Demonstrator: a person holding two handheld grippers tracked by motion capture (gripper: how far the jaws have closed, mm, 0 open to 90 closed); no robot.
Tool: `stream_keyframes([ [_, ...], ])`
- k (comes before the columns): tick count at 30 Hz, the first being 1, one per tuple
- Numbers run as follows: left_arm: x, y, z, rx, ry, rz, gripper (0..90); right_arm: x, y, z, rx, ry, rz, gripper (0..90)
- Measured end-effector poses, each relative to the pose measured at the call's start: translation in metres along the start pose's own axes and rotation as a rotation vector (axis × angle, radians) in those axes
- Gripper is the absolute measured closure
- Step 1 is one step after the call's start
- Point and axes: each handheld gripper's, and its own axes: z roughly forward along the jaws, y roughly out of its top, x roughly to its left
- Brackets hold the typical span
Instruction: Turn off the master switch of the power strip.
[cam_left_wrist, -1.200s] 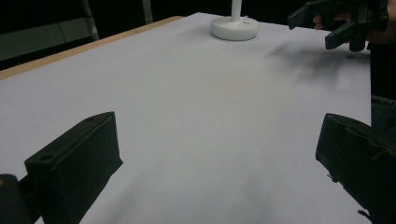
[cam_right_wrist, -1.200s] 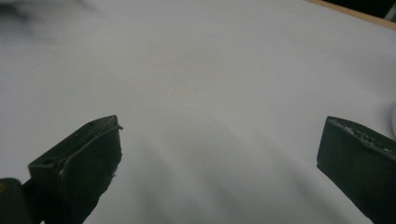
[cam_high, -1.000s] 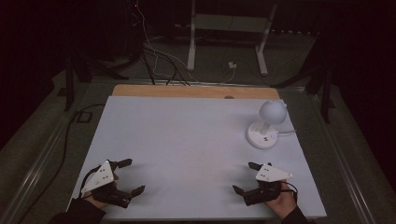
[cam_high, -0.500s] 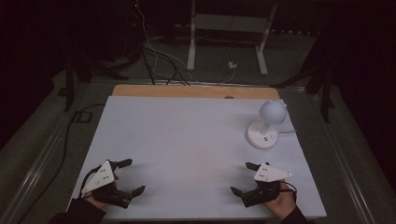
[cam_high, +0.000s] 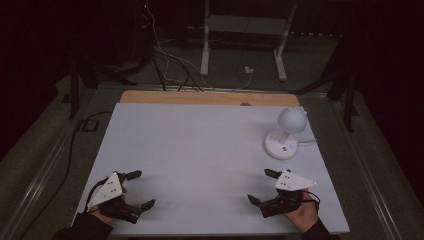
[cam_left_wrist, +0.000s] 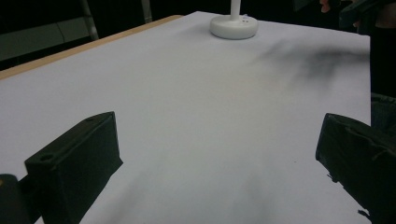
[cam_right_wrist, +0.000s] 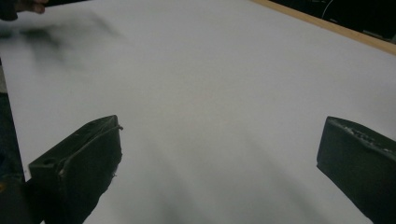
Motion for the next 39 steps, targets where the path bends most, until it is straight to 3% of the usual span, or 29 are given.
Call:
stream_keyframes([
  [10, 0.0, 0.0, -0.001, -0.004, -0.002, -0.001, 0.4, -0.006, 0.012, -0.005, -0.04, -0.027, 0.012, 0.0],
  [24, -0.001, 0.0, -0.001, -0.004, -0.004, -0.001, 0.4, -0.02, 0.024, -0.013, -0.074, -0.104, 0.008, 0.0],
  [39, 0.0, 0.0, -0.001, -0.006, -0.004, -0.004, 0.4, -0.045, 0.031, -0.021, -0.106, -0.197, 0.054, 0.0],
])
